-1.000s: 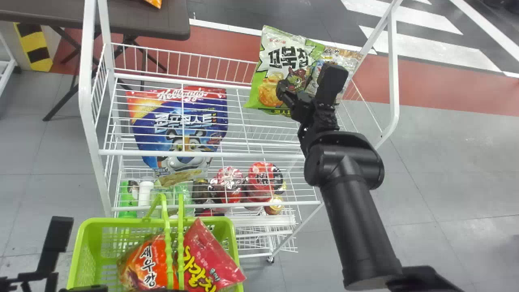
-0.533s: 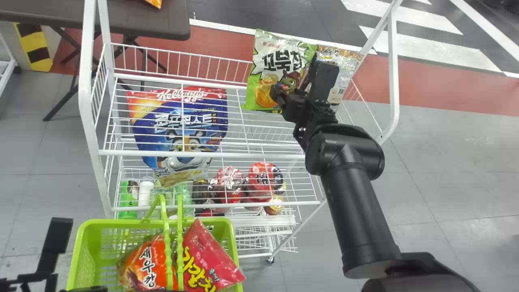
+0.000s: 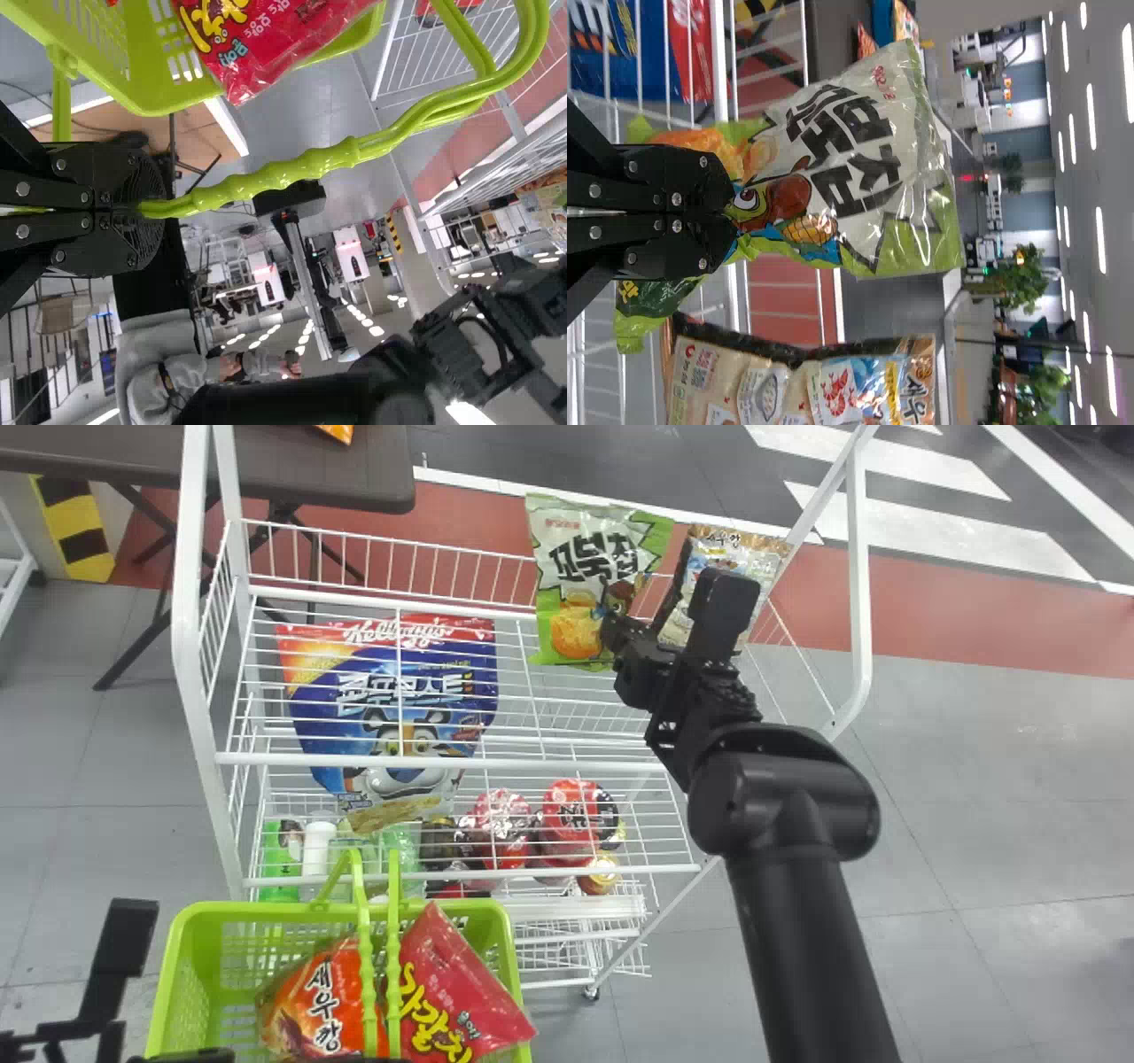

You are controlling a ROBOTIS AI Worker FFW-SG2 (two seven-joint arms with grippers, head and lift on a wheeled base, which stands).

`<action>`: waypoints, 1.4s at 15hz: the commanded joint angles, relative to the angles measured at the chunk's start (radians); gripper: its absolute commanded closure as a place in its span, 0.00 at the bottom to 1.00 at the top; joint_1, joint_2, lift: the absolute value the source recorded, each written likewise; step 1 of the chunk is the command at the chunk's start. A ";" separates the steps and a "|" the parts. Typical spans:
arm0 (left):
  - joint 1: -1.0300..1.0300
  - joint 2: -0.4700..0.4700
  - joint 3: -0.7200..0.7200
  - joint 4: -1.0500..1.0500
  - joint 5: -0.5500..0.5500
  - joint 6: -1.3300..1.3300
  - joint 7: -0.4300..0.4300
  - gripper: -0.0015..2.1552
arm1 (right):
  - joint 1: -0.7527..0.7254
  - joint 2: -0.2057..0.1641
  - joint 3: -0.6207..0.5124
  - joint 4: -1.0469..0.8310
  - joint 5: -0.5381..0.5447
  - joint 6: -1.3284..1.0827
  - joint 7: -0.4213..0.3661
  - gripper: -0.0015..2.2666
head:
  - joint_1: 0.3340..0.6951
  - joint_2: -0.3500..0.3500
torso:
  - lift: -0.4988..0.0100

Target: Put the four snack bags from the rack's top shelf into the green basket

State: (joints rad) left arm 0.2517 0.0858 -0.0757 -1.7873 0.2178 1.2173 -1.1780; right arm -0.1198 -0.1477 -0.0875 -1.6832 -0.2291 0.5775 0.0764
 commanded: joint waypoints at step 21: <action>0.001 -0.012 0.027 -0.072 0.002 0.040 -0.005 0.98 | 0.612 0.062 -0.141 -0.423 -0.536 0.625 0.080 0.93 | 1.00 0.00 | 0.98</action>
State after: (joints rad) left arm 0.2504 0.0736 -0.0452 -1.8550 0.2194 1.2541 -1.1827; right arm 0.5152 -0.0984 -0.2520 -2.1723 -0.7520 1.2218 0.1561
